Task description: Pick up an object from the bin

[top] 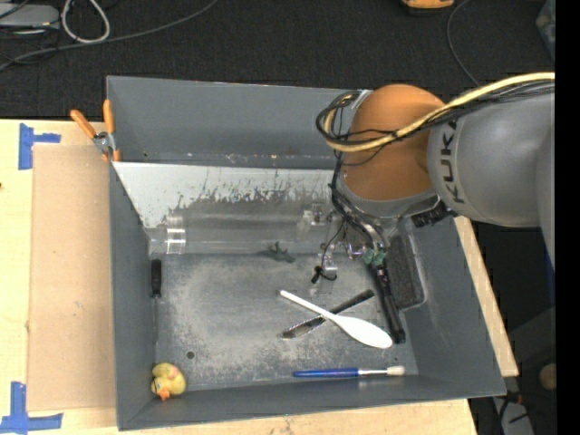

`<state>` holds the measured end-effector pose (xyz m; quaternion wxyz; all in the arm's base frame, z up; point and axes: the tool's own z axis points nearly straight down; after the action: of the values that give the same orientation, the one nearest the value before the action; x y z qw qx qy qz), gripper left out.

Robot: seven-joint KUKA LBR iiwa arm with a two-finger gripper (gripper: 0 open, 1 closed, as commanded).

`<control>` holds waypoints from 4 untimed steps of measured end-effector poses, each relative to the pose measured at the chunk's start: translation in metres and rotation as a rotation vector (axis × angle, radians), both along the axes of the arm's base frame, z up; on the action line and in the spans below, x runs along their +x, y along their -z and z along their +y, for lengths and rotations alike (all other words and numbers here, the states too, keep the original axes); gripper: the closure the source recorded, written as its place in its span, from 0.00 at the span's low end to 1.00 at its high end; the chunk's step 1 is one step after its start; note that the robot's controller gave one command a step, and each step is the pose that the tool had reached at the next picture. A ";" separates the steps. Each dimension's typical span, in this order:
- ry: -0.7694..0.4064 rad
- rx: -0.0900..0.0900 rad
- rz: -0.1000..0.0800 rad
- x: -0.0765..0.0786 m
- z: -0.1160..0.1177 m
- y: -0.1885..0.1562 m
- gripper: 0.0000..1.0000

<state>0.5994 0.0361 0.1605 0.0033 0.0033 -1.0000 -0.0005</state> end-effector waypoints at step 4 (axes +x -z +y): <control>0.036 0.001 -0.004 -0.065 -0.062 0.091 0.00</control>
Offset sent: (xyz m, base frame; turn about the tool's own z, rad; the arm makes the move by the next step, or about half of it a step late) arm -0.0386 -0.0646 -0.0905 0.0289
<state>0.5340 -0.0262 0.0695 0.0012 -0.0149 -0.9999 -0.0013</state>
